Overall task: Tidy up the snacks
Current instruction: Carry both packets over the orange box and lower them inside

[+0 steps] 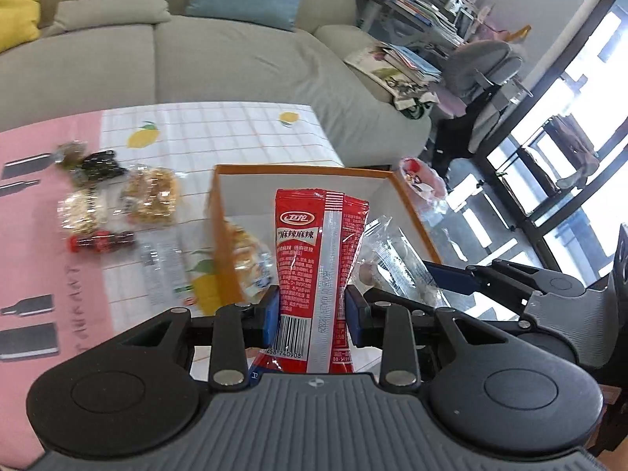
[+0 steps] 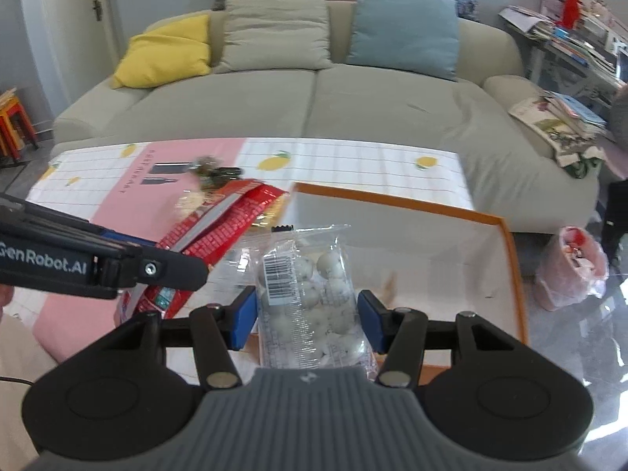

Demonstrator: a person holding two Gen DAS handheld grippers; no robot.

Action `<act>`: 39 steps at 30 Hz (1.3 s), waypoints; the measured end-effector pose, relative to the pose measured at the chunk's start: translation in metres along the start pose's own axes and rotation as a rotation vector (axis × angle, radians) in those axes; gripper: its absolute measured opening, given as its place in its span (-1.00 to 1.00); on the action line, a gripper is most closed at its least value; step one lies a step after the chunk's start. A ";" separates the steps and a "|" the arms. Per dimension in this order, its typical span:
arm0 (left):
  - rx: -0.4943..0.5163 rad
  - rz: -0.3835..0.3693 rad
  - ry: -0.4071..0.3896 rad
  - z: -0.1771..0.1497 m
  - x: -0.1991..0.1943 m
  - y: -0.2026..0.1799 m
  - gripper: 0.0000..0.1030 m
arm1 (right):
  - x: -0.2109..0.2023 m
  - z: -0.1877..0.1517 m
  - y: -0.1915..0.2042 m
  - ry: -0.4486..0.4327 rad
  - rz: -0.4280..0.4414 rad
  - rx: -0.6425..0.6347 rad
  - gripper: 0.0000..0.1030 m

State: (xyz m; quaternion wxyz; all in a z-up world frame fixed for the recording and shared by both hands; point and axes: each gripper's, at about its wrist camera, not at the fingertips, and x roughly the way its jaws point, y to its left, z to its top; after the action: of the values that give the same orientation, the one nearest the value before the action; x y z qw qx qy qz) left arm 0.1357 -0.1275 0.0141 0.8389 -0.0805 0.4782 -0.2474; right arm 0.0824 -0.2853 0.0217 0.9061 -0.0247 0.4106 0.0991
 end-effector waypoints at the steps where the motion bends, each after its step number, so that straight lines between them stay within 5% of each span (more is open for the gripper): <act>1: -0.001 -0.005 0.008 0.003 0.006 -0.002 -0.27 | 0.002 0.002 -0.006 0.007 -0.010 0.002 0.05; 9: 0.033 -0.011 0.071 0.029 0.055 -0.019 -0.27 | 0.039 0.018 -0.051 0.086 -0.059 0.023 0.06; 20: 0.098 0.078 0.201 0.053 0.134 -0.018 -0.27 | 0.120 0.023 -0.091 0.220 -0.095 0.008 0.06; 33: 0.186 0.171 0.314 0.057 0.190 -0.017 -0.26 | 0.180 0.015 -0.107 0.325 -0.071 0.019 0.08; 39: 0.140 0.186 0.348 0.059 0.198 -0.007 -0.23 | 0.185 0.018 -0.107 0.318 -0.058 0.002 0.11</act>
State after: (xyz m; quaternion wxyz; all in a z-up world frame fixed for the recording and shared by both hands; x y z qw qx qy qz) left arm 0.2661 -0.2375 -0.1034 0.7665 0.0664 0.6027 -0.2115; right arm 0.2358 -0.3581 -0.1085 0.8322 -0.0509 0.5480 0.0674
